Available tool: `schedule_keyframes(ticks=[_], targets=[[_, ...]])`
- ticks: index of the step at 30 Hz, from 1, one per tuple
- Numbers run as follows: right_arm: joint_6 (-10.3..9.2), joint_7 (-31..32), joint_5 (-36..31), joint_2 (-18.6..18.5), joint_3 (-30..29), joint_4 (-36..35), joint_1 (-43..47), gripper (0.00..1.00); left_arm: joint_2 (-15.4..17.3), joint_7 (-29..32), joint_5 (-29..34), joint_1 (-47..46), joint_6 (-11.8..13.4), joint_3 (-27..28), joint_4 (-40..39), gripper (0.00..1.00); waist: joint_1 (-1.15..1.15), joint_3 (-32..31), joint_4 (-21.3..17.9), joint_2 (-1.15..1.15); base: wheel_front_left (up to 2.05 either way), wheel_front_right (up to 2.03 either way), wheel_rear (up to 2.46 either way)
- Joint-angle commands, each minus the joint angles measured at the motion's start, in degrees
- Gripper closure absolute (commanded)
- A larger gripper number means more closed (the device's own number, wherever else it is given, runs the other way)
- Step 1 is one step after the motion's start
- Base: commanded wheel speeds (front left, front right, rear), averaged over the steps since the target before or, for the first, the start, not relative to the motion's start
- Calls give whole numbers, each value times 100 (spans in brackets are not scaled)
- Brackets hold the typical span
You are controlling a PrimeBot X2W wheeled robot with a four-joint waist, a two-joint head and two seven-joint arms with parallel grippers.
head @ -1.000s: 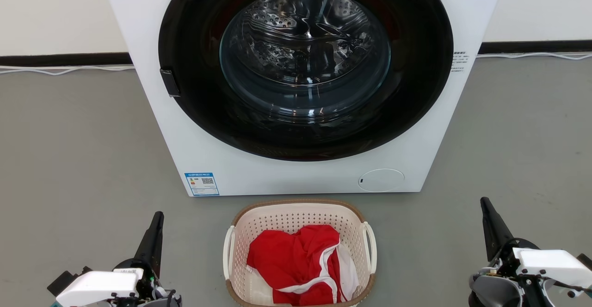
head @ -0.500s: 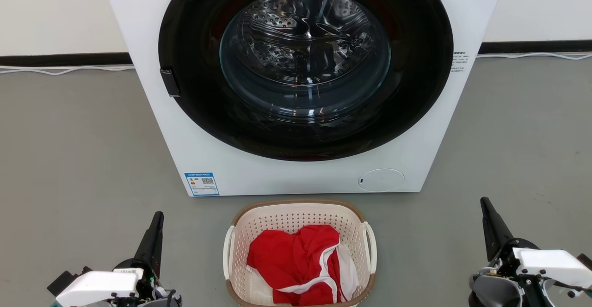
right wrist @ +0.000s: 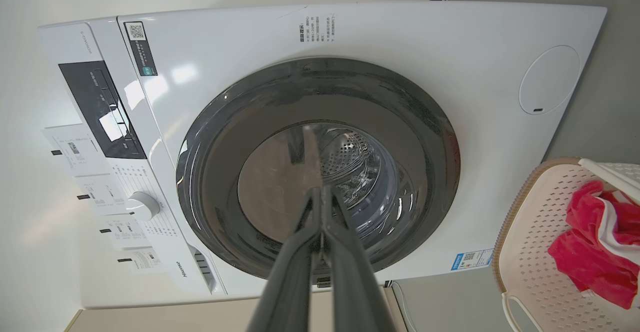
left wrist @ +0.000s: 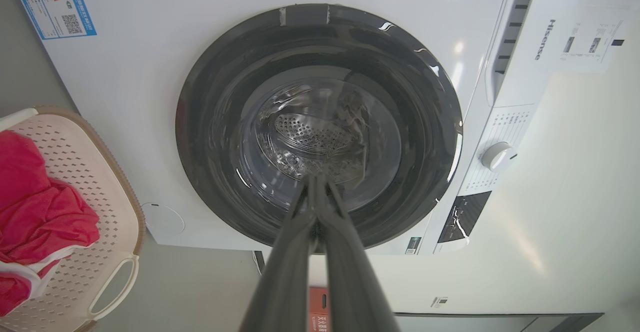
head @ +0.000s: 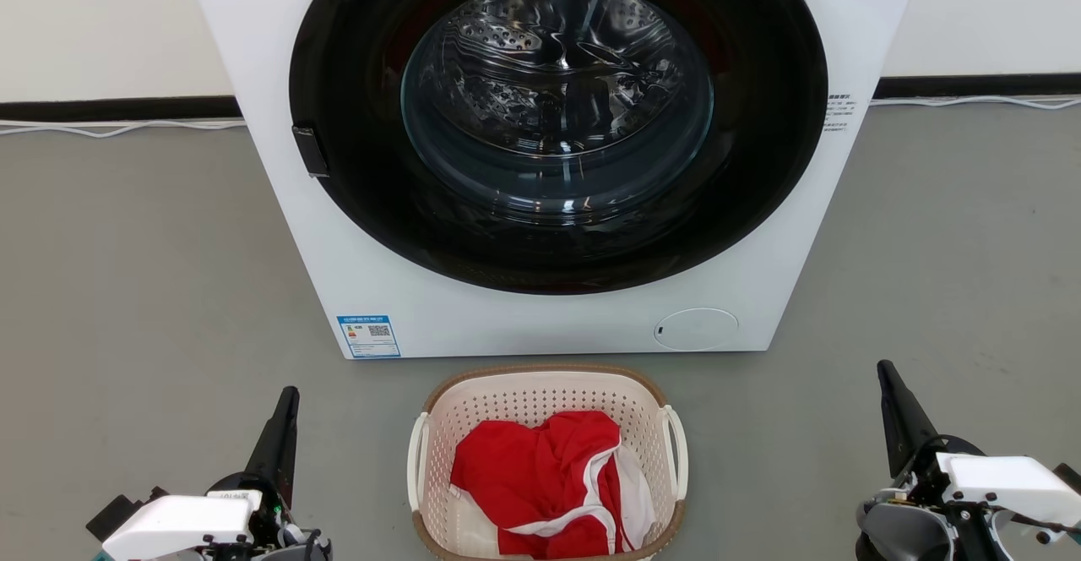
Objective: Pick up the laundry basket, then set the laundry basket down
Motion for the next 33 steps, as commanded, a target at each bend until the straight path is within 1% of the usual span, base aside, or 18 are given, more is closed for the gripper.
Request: schedule_keyframes(ticks=[1,18,19,21,24,28,33], targets=[[41,40,37,-19,108,-178,-131,100,57,34,5,-319,-42,174,-166,100,0,0,0,0,0,0,0],[41,40,37,-19,108,-178,-131,100,57,34,5,-319,-42,174,-166,100,0,0,0,0,0,0,0],[0,-1,0,0,0,1,0,0,0,-1,1,1,0,0,2,0,0,0,0,0,0,0,0],[-3,-5,-4,12,16,120,43,0,-24,-13,1,60,2,-6,127,0,0,1,0,0,0,0,0],[-2,-50,-11,15,46,112,75,0,-30,-58,16,92,1,-28,128,0,1,3,0,0,0,0,0],[-1,-117,-35,13,77,61,109,0,-27,-126,38,115,0,-60,99,0,13,-10,3,0,0,0,0],[1,-201,-107,12,116,4,156,0,-23,-210,73,151,-2,-94,65,0,1,1,2,0,0,0,0]])
